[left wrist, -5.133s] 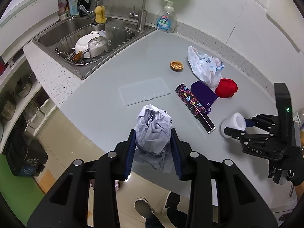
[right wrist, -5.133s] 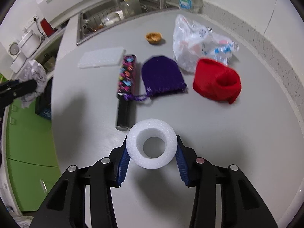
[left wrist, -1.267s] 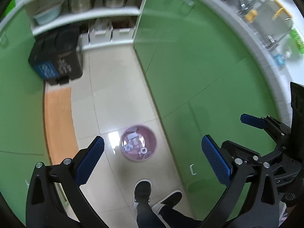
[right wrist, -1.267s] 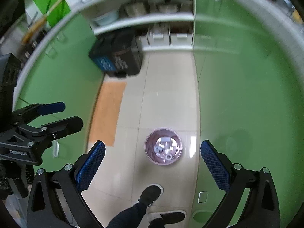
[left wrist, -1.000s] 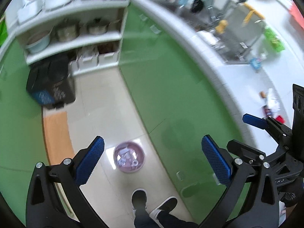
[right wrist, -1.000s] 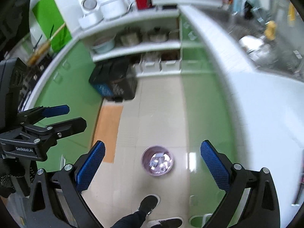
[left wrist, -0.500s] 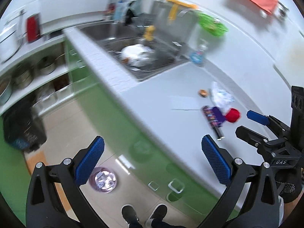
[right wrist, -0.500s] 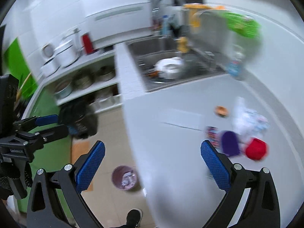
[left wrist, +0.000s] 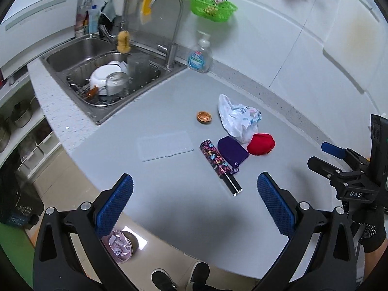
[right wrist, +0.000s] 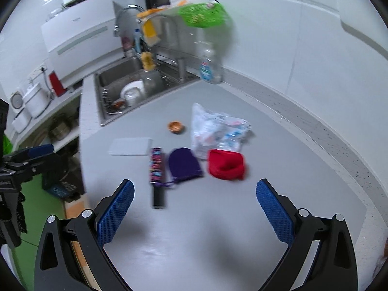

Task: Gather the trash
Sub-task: 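Raise both tools back up to the counter, then grasp the red cloth with the right gripper and lift it, then grasp the printed black umbrella with the left gripper while the right gripper holds the cloth, then carry the umbrella and red cloth down over the pink bin, then open the left gripper to drop the umbrella while the right gripper drops the cloth, then raise both tools back up to the counter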

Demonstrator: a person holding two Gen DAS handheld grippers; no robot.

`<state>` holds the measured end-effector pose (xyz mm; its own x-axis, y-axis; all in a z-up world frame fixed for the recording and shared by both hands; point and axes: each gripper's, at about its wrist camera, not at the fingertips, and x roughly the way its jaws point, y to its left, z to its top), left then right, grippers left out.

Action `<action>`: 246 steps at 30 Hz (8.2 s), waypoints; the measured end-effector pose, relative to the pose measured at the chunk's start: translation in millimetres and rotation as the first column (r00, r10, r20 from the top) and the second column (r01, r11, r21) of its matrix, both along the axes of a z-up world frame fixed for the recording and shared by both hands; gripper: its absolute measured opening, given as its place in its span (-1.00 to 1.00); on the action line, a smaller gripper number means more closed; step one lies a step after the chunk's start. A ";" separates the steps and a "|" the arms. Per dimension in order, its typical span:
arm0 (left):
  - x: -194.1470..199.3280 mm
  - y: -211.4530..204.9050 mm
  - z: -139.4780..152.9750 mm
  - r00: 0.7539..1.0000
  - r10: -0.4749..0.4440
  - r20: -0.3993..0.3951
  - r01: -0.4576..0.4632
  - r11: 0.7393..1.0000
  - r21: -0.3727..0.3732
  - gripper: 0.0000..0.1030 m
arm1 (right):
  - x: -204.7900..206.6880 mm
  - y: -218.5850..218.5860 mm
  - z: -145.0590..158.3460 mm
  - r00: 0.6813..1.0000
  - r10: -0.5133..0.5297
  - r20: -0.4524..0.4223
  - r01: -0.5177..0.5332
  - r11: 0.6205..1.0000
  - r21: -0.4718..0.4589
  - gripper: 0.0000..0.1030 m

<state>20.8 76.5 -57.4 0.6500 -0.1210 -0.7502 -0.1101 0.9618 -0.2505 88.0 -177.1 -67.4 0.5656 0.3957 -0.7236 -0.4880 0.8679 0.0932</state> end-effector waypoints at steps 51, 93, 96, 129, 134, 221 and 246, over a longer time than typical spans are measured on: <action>121.3 -56.4 -108.2 0.947 0.188 -0.262 -0.180 0.982 0.053 0.39 | 115.6 -27.7 -63.7 0.984 0.123 -0.132 -0.124 0.992 -0.002 -0.80; 81.3 -59.5 -51.5 0.985 0.105 -0.139 -0.104 0.994 0.014 -0.57 | 79.8 -2.8 -25.6 0.974 0.215 -0.073 -0.212 0.976 0.055 -0.80; 63.3 -49.4 -38.4 0.987 0.113 -0.115 -0.111 0.993 0.027 -0.57 | 67.7 12.9 -18.0 0.969 0.242 -0.060 -0.238 0.969 0.059 -0.80; -200.0 184.3 -149.5 0.854 0.462 -0.240 -0.466 0.884 0.042 -0.57 | -126.9 338.8 -104.6 0.706 0.680 -0.200 -0.694 0.720 0.000 -0.80; -203.7 206.8 -231.2 0.843 0.452 -0.294 -0.469 0.883 0.012 -0.57 | -139.0 368.9 -172.0 0.696 0.674 -0.248 -0.703 0.710 -0.042 -0.80; -284.8 237.4 -144.0 0.817 0.552 -0.164 -0.572 0.811 -0.121 0.95 | -179.2 385.4 -109.3 0.783 0.602 -0.160 -0.616 0.785 -0.060 0.87; -75.8 87.3 -7.2 0.999 0.004 0.040 -0.002 0.998 -0.065 0.95 | -75.2 114.3 19.1 0.998 0.025 0.050 -0.027 0.998 0.053 0.88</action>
